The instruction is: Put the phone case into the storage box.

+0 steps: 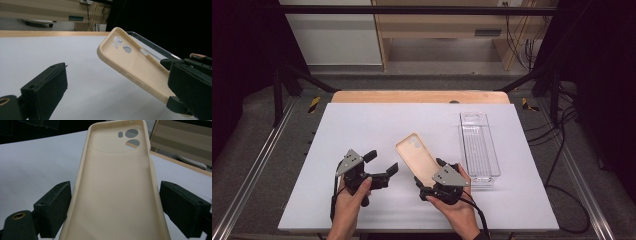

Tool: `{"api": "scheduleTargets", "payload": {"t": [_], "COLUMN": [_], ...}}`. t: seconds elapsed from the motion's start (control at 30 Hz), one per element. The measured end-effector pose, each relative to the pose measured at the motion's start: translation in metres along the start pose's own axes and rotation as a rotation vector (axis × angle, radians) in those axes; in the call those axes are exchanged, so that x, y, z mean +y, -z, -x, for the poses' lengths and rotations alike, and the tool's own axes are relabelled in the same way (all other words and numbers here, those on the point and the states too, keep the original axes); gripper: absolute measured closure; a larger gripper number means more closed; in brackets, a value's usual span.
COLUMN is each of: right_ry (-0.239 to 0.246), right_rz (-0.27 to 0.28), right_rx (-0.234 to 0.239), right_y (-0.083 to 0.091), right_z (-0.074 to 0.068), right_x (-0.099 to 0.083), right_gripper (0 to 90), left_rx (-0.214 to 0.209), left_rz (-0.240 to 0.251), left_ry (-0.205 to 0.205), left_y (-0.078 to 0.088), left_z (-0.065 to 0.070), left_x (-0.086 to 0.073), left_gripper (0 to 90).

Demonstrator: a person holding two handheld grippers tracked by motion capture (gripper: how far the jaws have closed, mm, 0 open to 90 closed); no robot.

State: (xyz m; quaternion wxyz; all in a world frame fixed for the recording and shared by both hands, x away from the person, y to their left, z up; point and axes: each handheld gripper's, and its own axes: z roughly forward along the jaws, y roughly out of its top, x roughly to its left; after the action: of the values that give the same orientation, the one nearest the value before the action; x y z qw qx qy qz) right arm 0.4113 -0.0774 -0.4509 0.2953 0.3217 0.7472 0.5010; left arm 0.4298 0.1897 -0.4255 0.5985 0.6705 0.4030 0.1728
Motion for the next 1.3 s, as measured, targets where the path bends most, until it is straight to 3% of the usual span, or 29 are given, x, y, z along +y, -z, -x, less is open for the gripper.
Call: {"api": "scheduleTargets", "payload": {"t": [0.27,0.77,0.97,1.03,1.3], "right_ry": [0.001,0.022,0.039,0.041,0.058], "right_rz": [0.036,0.074,0.08,0.088,0.096], "right_rx": [-0.009,0.012,0.027,0.032,0.045], "right_y": [0.003,0.003,0.002,0.002,0.003], "right_z": [-0.006,-0.02,-0.027,-0.031,-0.039], "right_x": [0.002,0.004,0.003,0.004,0.006], "right_gripper": [12.6,12.6,12.6,12.6,12.6], "left_rx": [-0.021,-0.039,-0.042,-0.038,-0.041], "left_rz": [0.018,0.032,0.024,0.025,0.031], "left_ry": [0.038,0.059,0.068,0.098,0.144], "left_y": [0.004,0.007,0.008,0.009,0.012], "left_z": [-0.003,-0.005,-0.01,-0.012,-0.015], "left_x": [0.002,0.005,0.004,0.003,0.003], "left_gripper": [2.3,4.8,11.4,14.1,24.9]}}
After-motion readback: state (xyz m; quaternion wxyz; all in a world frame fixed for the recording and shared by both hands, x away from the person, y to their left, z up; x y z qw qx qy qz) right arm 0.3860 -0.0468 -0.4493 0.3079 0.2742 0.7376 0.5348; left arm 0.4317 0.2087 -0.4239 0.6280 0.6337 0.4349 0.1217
